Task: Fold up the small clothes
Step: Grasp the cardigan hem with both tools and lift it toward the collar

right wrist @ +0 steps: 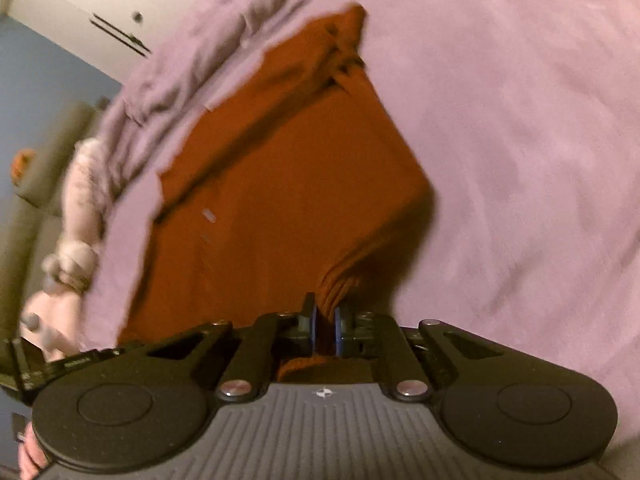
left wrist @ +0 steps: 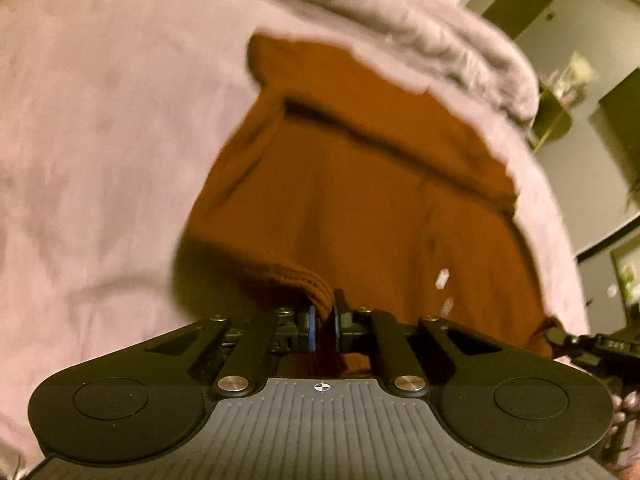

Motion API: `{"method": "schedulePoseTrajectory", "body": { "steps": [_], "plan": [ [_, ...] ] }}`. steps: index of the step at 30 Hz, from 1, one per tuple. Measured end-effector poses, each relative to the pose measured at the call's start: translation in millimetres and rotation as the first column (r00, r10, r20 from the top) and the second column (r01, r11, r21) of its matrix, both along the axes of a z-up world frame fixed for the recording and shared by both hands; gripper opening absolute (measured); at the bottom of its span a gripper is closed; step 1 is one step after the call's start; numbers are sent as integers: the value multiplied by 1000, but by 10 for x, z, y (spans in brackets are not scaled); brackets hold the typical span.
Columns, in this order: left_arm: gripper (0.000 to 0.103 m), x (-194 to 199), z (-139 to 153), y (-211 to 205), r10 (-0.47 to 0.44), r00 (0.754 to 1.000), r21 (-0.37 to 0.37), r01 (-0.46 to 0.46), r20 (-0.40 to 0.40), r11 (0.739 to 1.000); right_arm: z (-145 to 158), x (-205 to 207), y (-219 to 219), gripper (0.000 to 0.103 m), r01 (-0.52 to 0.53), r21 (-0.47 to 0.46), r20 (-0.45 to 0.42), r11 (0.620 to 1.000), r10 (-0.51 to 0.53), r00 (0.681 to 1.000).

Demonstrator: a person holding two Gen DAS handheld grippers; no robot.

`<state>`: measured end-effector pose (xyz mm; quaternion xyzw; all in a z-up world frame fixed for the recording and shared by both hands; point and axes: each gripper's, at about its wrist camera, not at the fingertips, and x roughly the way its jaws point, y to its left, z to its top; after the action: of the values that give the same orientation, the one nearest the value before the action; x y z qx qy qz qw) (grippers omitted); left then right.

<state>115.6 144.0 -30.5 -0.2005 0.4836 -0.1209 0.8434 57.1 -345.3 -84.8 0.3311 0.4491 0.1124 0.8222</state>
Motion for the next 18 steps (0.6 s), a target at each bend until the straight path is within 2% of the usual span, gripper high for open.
{"method": "schedulePoseTrajectory", "body": {
  "steps": [3, 6, 9, 12, 13, 14, 15, 16, 18],
  "plan": [
    [10, 281, 221, 35, 32, 997, -30, -29, 77, 999, 165, 300, -15, 7, 19, -5, 55, 1000, -19, 998],
    [10, 620, 370, -3, 48, 985, 2, -49, 169, 999, 302, 655, 33, 7, 38, -70, 134, 997, -29, 991],
    [10, 929, 290, -50, 78, 979, 52, -90, 188, 995, 304, 974, 102, 7, 49, -141, 168, 989, -24, 985],
    [12, 1150, 109, -74, 126, 977, 115, -147, 171, 982, 229, 1196, 124, 10, 50, -201, 159, 978, -18, 987],
    [17, 1164, 76, -75, 124, 976, 114, -146, 179, 983, 217, 1228, 120, 12, 49, -211, 163, 976, -14, 987],
    [30, 1143, 66, -65, 119, 972, 112, -143, 201, 983, 224, 1227, 107, 12, 48, -214, 182, 976, -9, 983],
    [49, 1068, 73, -39, 109, 966, 122, -141, 235, 982, 227, 1195, 65, 16, 49, -209, 203, 977, -5, 979],
    [55, 1026, 75, -25, 102, 958, 147, -145, 266, 979, 232, 1173, 42, 20, 50, -210, 222, 976, -2, 975],
    [61, 993, 58, 23, 59, 951, 183, -118, 302, 976, 233, 1121, 8, 38, 57, -260, 276, 964, 17, 961]
  ]
}}
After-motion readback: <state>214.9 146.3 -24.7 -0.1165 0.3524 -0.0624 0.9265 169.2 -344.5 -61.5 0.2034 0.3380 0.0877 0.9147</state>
